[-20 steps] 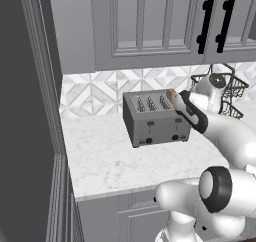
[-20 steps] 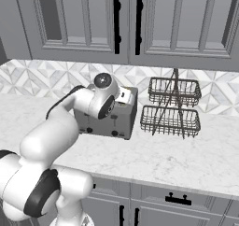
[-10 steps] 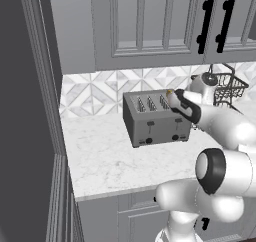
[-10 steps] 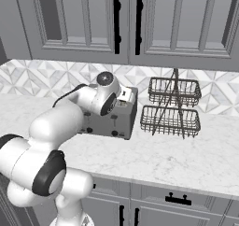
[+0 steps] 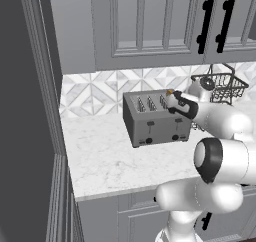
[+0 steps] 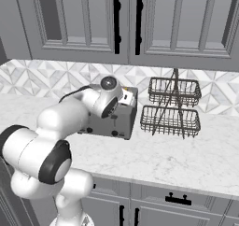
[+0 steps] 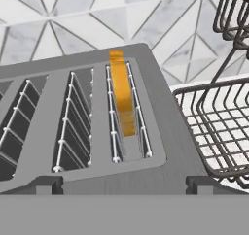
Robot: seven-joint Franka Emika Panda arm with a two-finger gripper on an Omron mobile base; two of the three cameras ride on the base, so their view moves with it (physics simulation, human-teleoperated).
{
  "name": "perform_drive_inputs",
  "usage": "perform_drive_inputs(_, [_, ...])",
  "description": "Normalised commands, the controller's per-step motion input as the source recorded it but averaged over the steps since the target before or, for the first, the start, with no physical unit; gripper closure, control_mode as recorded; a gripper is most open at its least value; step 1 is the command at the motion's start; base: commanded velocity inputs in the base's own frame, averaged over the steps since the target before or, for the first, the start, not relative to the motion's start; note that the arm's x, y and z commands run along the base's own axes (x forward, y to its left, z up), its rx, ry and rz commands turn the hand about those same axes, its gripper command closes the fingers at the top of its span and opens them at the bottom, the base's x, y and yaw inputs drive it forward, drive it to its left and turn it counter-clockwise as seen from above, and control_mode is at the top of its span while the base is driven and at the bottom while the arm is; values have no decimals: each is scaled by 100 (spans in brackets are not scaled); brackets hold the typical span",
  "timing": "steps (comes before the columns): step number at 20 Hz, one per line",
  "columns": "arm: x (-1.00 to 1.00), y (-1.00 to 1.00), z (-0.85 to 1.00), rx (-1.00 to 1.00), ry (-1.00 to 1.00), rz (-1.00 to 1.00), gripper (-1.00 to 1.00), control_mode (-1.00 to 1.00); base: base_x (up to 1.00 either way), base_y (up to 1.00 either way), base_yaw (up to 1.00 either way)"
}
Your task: Start the toaster. Once the lever pops up, take the bread to the plate on the dining counter.
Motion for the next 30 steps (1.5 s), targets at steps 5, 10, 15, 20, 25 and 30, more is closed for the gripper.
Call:
perform_drive_inputs(5, [18,-1,-13,0,-3,0,-100,-100,0,0,0])
perform_drive_inputs(10, [14,-3,-6,0,-1,0,-100,-100,0,0,0])
perform_drive_inputs(15, [21,-4,0,0,-2,0,-100,-100,0,0,0])
perform_drive_inputs(20, [27,-4,0,0,0,0,-100,-100,0,0,0])
perform_drive_inputs(25, [29,-1,-10,0,0,0,-100,-100,0,0,0])
perform_drive_inputs(30, [24,-3,-12,0,-3,0,-100,-100,0,0,0])
